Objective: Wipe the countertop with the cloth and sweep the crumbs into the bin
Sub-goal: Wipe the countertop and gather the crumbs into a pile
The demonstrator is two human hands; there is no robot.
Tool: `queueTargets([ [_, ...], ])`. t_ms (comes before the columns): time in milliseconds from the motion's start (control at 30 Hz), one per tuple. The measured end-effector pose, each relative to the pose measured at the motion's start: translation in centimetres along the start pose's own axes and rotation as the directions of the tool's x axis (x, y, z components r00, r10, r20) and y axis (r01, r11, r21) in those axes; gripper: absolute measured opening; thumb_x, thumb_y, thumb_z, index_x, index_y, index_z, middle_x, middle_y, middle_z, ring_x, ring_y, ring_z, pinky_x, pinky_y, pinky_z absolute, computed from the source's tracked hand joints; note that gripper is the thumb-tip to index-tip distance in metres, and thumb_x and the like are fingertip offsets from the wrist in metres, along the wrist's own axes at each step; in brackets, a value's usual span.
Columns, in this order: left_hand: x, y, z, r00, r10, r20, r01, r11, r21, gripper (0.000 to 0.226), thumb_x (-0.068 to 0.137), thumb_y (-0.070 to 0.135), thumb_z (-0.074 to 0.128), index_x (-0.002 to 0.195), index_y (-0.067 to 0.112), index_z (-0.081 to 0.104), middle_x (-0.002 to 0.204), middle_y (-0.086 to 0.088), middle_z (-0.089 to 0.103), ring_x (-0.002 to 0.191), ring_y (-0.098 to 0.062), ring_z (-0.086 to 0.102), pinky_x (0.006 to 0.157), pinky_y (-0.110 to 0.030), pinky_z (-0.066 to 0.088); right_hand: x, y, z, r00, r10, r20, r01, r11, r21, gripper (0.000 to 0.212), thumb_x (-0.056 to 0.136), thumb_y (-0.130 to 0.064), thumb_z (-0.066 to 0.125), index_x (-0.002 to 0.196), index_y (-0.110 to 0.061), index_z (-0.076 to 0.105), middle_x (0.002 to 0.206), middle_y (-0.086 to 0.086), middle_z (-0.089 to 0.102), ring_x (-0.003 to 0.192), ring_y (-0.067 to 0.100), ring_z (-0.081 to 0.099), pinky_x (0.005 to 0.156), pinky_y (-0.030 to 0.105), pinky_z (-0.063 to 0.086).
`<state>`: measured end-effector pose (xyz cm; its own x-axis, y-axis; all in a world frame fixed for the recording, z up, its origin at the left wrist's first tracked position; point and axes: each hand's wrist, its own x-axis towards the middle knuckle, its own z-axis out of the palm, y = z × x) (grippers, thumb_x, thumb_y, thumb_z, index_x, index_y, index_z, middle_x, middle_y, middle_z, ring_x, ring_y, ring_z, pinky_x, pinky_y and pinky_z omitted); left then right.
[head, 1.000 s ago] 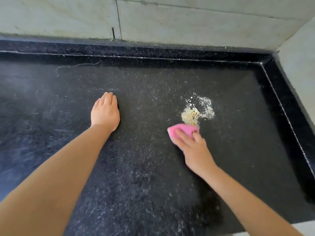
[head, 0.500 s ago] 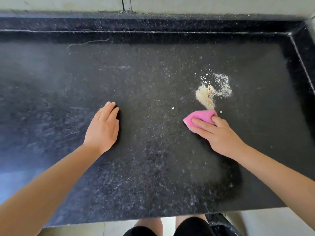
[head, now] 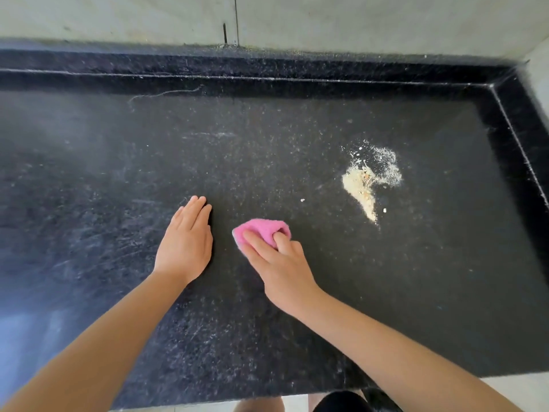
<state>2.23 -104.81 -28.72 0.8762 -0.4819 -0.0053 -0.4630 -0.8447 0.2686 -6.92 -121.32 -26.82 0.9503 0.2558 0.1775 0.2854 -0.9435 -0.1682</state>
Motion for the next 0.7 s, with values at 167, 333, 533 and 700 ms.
queueTargets([
  [167,-0.1,0.0,0.1,1.0,-0.023,0.003,0.023,0.999,-0.026,0.036,0.087,0.0,0.045,0.119,-0.016,0.048,0.129,-0.03,0.048,0.124,-0.044,0.041,0.104,-0.044,0.023,1.7,4.1,-1.1,0.953,0.298,0.058,-0.296,0.954,-0.042,0.075,0.058,0.008,0.065,0.127,-0.016,0.05,0.127,0.0,0.053,0.091,0.03,0.04,0.059,0.031,0.026],
  [333,-0.3,0.2,0.0,0.999,-0.024,0.033,0.024,1.0,0.004,0.039,0.08,0.003,0.043,0.113,-0.017,0.054,0.12,-0.031,0.055,0.115,-0.046,0.049,0.098,-0.046,0.029,0.3,10.1,-2.5,0.819,0.571,0.056,-0.57,0.821,-0.035,0.065,0.08,0.009,0.044,0.138,-0.02,0.036,0.146,-0.004,0.032,0.109,0.033,0.031,0.08,0.04,0.033],
  [533,0.1,0.1,-0.2,1.0,0.0,0.026,-0.002,0.998,0.07,0.037,0.076,0.001,0.049,0.108,-0.016,0.057,0.115,-0.03,0.059,0.107,-0.047,0.055,0.093,-0.052,0.027,-1.2,6.6,-3.1,0.917,0.353,-0.188,-0.367,0.929,-0.045,0.067,0.05,0.014,0.07,0.111,-0.012,0.064,0.115,0.003,0.065,0.083,0.027,0.035,0.058,0.03,0.028],
  [700,-0.2,0.2,-0.3,0.999,-0.029,0.04,0.029,1.0,0.008,0.036,0.085,-0.002,0.047,0.118,-0.016,0.05,0.126,-0.031,0.05,0.12,-0.046,0.044,0.101,-0.046,0.025,-1.9,0.2,-1.0,0.99,0.139,0.035,-0.14,0.99,0.03,0.073,0.043,-0.006,0.08,0.114,-0.016,0.063,0.119,0.001,0.062,0.089,0.023,0.035,0.051,0.029,0.044],
])
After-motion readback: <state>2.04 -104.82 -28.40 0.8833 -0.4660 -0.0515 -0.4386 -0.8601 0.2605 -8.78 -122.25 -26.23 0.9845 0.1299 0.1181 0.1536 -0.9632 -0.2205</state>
